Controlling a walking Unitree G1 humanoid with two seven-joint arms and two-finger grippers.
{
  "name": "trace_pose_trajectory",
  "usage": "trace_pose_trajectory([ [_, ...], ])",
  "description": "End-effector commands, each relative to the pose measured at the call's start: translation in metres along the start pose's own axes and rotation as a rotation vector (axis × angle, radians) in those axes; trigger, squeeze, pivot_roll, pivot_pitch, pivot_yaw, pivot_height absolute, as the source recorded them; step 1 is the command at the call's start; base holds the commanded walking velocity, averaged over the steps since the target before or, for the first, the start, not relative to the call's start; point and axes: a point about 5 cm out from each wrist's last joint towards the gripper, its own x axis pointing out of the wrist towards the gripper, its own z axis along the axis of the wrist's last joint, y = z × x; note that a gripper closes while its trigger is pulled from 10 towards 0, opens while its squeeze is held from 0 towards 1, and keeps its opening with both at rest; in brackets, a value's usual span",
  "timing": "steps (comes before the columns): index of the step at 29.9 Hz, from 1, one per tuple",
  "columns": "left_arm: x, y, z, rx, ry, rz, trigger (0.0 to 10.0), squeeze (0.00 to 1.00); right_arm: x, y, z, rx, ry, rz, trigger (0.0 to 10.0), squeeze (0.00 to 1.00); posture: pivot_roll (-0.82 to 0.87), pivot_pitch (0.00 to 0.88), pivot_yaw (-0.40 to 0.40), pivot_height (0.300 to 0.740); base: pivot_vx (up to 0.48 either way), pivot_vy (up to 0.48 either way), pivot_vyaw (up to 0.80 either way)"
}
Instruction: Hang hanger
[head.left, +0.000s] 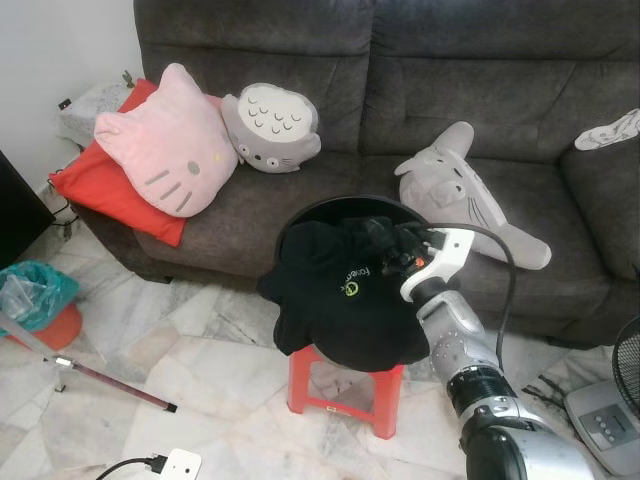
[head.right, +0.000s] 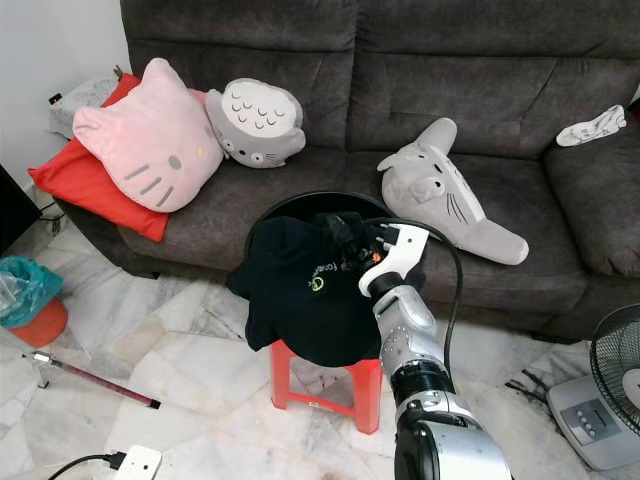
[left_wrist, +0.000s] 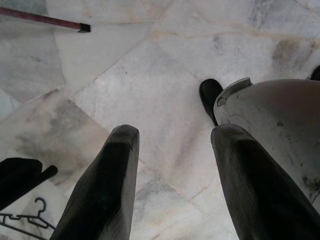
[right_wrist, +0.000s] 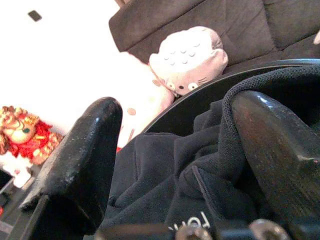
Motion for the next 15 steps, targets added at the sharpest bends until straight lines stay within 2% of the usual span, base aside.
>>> trace_pose_trajectory([
  [1,-0.002,0.003,-0.007,0.011,0.023,0.002,10.0,0.00,-0.005,0.000,0.001,0.012,-0.027,0.000,10.0,0.00,-0.04,0.034,0.052,0.740,0.000,0.000,0.00],
  [3,-0.002,0.003,-0.007,0.011,0.022,-0.001,10.0,0.00,-0.012,-0.003,-0.004,0.013,-0.016,-0.018,10.0,0.00,-0.05,0.034,0.053,0.740,0.000,0.000,0.00],
  [5,-0.002,0.003,-0.007,0.011,0.022,-0.001,10.0,0.00,-0.012,-0.003,-0.004,0.013,-0.016,-0.018,10.0,0.00,-0.05,0.034,0.053,0.740,0.000,0.000,0.00],
  [10,-0.002,0.003,-0.006,0.011,0.021,-0.002,10.0,0.00,-0.035,-0.021,-0.015,0.034,0.008,-0.106,10.0,0.00,-0.05,0.030,0.052,0.740,0.000,0.000,0.00],
  [15,-0.002,0.003,-0.006,0.012,0.020,-0.004,10.0,0.00,-0.041,-0.025,-0.017,0.049,0.017,-0.127,10.0,0.00,-0.05,0.029,0.052,0.740,0.000,0.000,0.00],
])
